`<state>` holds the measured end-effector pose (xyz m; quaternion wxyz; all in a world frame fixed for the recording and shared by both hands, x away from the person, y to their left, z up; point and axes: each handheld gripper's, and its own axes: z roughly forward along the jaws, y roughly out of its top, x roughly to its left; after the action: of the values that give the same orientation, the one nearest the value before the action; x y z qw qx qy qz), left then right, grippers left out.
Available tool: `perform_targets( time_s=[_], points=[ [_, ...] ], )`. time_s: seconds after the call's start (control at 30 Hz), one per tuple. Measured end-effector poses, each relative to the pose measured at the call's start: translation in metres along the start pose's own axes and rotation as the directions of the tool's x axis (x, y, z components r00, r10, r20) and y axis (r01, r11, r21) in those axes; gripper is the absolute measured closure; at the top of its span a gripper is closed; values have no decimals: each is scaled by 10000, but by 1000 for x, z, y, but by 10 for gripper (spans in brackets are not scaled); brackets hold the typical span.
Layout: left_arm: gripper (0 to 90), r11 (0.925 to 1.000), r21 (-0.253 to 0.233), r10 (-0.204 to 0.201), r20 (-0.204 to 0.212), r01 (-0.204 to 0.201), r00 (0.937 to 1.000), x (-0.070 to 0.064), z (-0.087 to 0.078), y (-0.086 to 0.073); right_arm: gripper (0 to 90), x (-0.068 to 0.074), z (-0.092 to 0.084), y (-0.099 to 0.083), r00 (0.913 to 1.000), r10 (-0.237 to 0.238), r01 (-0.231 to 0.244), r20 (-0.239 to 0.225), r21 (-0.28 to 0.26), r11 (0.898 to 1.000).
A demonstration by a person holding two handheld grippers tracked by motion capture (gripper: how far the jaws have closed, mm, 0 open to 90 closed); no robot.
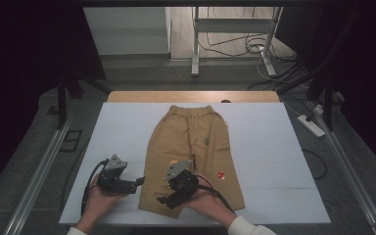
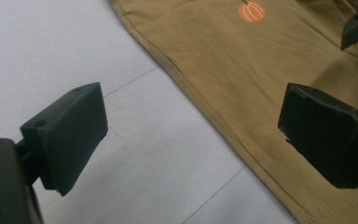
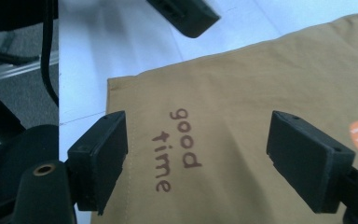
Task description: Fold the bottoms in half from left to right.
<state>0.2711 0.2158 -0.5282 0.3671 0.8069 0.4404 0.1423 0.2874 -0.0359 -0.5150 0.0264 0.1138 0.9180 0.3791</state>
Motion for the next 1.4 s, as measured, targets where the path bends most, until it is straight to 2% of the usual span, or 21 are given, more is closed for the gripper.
perform_targets(
  time_s=[0.73,1.03,1.13,1.17,1.2,1.3,1.33,1.37,1.4],
  points=[
    [79,10000,70,17,-7,-17,10000,0,1,0,195,27,35,11,9955,-848,868,-419,477,9951],
    [79,10000,65,7,-7,-7,10000,0,1,0,236,36,49,13,9906,-1279,1311,-490,690,9890],
    [79,10000,60,-2,-17,2,10000,1,1,0,269,38,51,13,9893,-1395,1424,-431,751,9870],
    [79,10000,59,2,-17,-2,10000,1,1,0,328,37,51,14,9900,-1365,1388,-366,705,9878],
    [79,10000,57,0,-18,0,10000,1,1,0,328,37,51,14,9900,-1365,1388,-366,705,9878],
    [79,10000,56,5,-37,-5,10000,1,0,0,445,35,49,14,9904,-1343,1364,-327,714,9881],
    [79,10000,51,-1,-42,1,10000,1,0,-1,541,33,47,14,9912,-1301,1316,-259,724,9886],
    [79,10000,53,-6,-47,6,10000,1,0,-1,541,33,47,14,9912,-1301,1316,-259,724,9886],
    [79,10000,52,-8,-53,9,10000,1,0,-1,594,31,47,14,9912,-1308,1319,-202,737,9885]
  ],
)
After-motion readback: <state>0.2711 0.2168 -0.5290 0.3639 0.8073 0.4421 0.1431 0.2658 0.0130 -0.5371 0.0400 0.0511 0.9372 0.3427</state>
